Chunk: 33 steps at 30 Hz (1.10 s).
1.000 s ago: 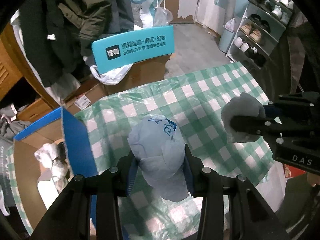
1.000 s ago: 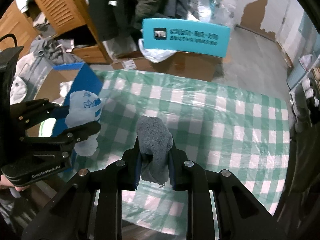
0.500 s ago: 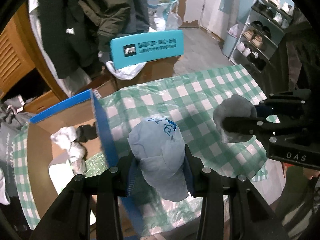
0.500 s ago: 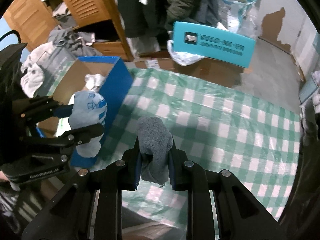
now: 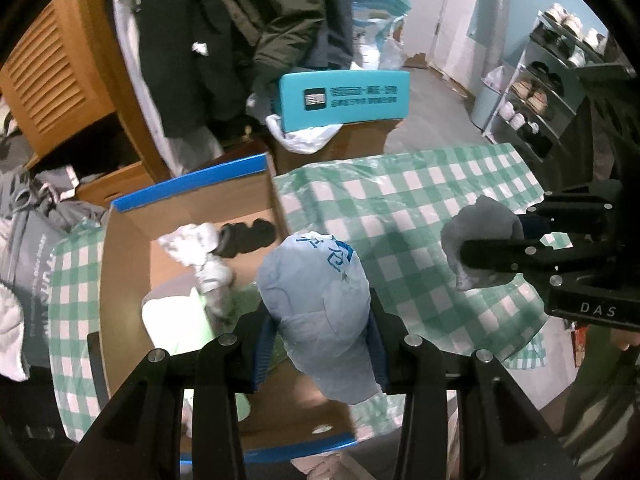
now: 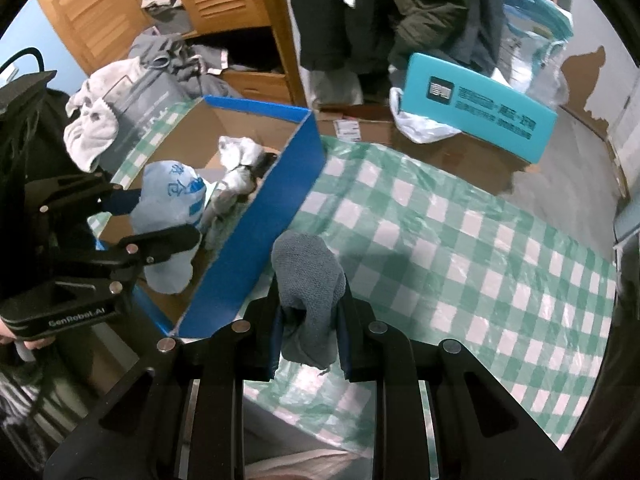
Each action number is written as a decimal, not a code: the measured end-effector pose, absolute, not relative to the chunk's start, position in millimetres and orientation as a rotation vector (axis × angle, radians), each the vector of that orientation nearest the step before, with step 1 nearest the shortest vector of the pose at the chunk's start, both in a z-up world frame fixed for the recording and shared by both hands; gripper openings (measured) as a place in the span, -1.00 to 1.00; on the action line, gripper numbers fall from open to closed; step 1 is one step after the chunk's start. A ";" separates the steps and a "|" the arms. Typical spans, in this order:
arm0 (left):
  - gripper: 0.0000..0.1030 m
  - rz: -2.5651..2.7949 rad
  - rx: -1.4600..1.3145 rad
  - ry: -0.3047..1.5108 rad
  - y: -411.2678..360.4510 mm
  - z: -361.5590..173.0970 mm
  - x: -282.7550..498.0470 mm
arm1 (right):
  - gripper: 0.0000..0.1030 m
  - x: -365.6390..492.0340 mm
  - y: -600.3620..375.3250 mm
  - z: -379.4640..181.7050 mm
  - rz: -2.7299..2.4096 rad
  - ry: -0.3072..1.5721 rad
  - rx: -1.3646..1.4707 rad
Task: Organize soft objects
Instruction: 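Carry the white-and-blue sock with the left tool while the right tool carries the grey sock to the box, then lower both socks into the box and open both tools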
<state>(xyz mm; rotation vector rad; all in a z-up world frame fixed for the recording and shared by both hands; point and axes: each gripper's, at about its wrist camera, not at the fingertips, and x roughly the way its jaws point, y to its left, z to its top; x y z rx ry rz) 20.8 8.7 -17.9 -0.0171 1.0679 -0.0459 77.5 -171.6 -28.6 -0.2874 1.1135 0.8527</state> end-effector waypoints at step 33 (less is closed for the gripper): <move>-0.12 0.125 -0.198 1.121 121.7 -57.9 3.7 | -0.57 59.7 -30.9 -53.4 0.985 1.188 -0.373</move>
